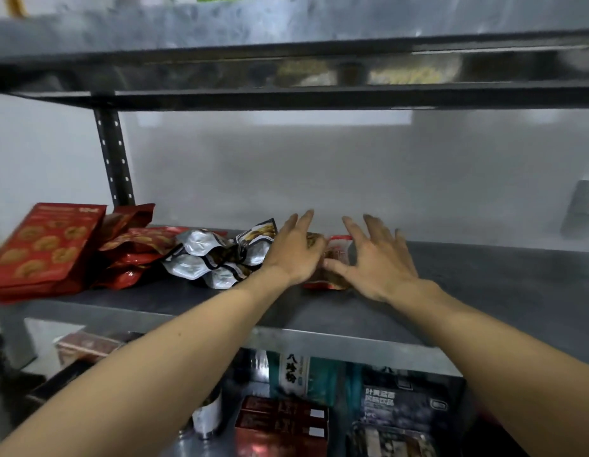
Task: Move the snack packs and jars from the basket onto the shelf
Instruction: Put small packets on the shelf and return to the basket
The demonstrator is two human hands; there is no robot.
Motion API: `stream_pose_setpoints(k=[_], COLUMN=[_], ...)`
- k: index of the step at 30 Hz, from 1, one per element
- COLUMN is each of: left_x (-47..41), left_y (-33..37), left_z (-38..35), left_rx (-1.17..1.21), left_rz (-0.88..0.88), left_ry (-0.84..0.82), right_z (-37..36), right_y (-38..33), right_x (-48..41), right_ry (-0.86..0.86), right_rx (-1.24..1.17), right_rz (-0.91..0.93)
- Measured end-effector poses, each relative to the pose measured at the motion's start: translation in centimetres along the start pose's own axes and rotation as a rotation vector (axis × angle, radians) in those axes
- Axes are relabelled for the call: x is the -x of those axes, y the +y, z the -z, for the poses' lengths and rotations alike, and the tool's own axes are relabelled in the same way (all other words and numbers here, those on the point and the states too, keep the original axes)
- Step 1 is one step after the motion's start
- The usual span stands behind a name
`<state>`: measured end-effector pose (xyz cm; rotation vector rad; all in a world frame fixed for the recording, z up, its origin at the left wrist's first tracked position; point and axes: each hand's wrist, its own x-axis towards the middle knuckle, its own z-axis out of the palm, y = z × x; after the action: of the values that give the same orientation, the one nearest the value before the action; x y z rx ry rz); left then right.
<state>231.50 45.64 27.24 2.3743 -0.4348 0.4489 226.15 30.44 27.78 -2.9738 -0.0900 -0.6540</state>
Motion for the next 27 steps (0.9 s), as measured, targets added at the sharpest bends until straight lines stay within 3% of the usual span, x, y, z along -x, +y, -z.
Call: stream_pose_setpoints(k=[9,15,19,27], left_x=[9.1,19.0,27.0,42.6], left_y=[-0.2,-3.0,-7.2,-17.1], left_z=[6.6,14.4,20.0,31.2], left_rx=[-0.201,-0.298,-0.360,-0.443], left_rz=[-0.124,-0.101,-0.021,0.308], left_ry=[0.151,0.271,0.289,0.381], right_z=[3.2,4.9,4.2,1.4], right_y=[-4.5,-14.1,-22.7,-39.7], right_x=[6.0,11.5,16.0,23.6], right_ry=[0.043,0.131,0.095,-0.003], right_rx=[-0.038,-0.082,-0.146,-0.381], right_rz=[0.058,0.158,0.256,0.492])
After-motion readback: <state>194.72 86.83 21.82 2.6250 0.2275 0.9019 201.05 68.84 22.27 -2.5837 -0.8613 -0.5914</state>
